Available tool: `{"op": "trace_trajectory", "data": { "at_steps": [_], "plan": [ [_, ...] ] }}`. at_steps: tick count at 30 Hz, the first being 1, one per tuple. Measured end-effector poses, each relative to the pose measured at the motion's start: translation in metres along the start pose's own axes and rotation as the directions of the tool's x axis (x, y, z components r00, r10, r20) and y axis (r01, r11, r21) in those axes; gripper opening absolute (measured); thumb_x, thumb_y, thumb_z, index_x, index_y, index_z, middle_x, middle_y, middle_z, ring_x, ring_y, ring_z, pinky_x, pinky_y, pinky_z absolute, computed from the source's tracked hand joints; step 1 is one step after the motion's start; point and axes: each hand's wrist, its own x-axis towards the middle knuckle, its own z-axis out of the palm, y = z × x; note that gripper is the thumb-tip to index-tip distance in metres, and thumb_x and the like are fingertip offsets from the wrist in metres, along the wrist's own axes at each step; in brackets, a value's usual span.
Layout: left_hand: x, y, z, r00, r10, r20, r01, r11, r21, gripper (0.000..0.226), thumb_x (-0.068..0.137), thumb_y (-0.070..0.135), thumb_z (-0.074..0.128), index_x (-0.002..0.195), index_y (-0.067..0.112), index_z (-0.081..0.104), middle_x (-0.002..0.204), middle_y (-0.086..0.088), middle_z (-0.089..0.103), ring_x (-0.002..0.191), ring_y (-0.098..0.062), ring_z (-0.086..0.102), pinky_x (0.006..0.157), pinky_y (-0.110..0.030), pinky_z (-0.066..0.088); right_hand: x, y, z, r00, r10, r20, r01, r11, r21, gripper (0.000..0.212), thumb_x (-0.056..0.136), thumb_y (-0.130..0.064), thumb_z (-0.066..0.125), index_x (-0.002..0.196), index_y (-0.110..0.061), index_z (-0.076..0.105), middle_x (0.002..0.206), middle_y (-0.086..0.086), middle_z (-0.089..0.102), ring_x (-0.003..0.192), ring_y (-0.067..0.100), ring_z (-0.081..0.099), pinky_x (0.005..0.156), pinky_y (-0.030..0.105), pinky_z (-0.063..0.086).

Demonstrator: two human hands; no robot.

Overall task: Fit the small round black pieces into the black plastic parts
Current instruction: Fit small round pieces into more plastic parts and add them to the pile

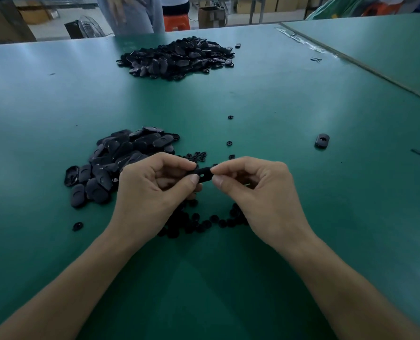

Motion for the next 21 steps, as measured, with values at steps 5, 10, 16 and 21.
{"op": "trace_trajectory", "data": {
  "at_steps": [5,10,16,21],
  "plan": [
    [-0.0002,0.0013,0.0000,1.000,0.010,0.017,-0.010,1.000,-0.007,0.015,0.079,0.003,0.076,0.091,0.010,0.070,0.079,-0.004,0.076,0.072,-0.019,0.076,0.065,-0.023,0.059,0.0007,0.0025,0.0021,0.997,0.082,-0.005,-0.081,0.991,0.106,0.015,0.084,-0.010,0.077,0.086,-0.025,0.076,0.077,-0.007,0.075,0.071,0.008,0.069,0.069,0.019,0.051],
    [0.0005,0.0006,0.0000,1.000,0.018,0.003,-0.018,1.000,-0.017,0.016,0.076,0.010,0.075,0.091,0.009,0.070,0.078,-0.006,0.076,0.072,-0.021,0.076,0.065,-0.024,0.060,0.0023,0.0015,0.0001,0.992,0.121,0.019,-0.123,0.977,0.174,0.019,0.088,-0.008,0.072,0.095,-0.025,0.075,0.079,-0.004,0.074,0.071,0.005,0.067,0.067,0.017,0.050],
    [0.0008,-0.0014,-0.0006,1.000,0.018,0.003,-0.018,1.000,-0.011,0.017,0.081,-0.004,0.074,0.091,0.009,0.070,0.077,-0.004,0.076,0.069,-0.021,0.075,0.064,-0.020,0.058,0.0013,0.0004,-0.0002,0.994,0.104,0.037,-0.107,0.988,0.110,0.027,0.095,-0.007,0.062,0.091,-0.029,0.076,0.066,-0.003,0.064,0.063,0.011,0.055,0.059,0.027,0.050],
    [0.0010,-0.0019,0.0001,1.000,0.011,-0.009,-0.011,1.000,-0.009,0.018,0.082,-0.006,0.073,0.091,0.008,0.070,0.078,-0.006,0.076,0.070,-0.020,0.076,0.064,-0.020,0.058,0.0007,0.0006,-0.0014,0.997,0.082,0.002,-0.082,0.996,0.034,0.020,0.093,-0.009,0.066,0.087,-0.028,0.069,0.077,-0.002,0.072,0.072,0.010,0.068,0.067,0.029,0.057]
  ]
}}
